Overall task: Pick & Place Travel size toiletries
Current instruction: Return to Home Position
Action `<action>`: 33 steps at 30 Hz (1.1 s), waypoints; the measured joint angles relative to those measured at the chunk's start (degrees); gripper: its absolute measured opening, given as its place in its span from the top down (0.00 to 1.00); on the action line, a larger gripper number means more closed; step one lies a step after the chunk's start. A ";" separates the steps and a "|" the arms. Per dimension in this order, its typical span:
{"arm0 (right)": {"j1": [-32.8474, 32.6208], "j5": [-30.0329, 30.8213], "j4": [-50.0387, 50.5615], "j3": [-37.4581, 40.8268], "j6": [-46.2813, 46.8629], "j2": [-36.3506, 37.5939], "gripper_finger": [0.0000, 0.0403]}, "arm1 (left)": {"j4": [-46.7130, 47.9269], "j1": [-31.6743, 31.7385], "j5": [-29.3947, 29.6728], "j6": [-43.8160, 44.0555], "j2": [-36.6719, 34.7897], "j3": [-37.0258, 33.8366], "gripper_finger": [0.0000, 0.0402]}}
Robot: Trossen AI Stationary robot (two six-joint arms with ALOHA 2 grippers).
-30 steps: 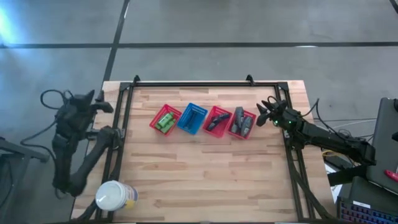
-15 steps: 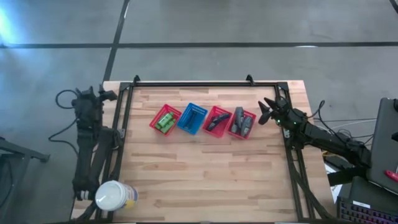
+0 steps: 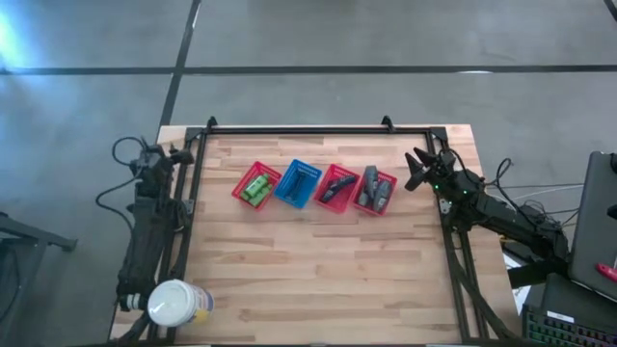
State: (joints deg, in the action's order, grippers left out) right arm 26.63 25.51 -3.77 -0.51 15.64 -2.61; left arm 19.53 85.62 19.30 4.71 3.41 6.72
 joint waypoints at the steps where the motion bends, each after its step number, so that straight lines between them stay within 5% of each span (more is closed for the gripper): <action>1: 0.00 0.01 0.02 0.00 0.00 0.40 0.54 | -0.33 0.00 -0.14 0.04 -0.04 -0.45 0.50; 12: 0.00 0.14 -1.09 -0.07 0.00 2.60 0.62 | -26.88 0.00 -0.18 0.28 -0.72 -6.26 0.50; 33: -0.13 0.09 -1.02 -0.04 -0.01 2.60 0.78 | -27.06 -0.22 -0.12 0.26 -2.44 -6.31 0.50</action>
State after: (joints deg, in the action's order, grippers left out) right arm 26.50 25.61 -4.79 -0.56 15.63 -0.01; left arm -7.53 85.41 19.18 4.97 0.97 0.40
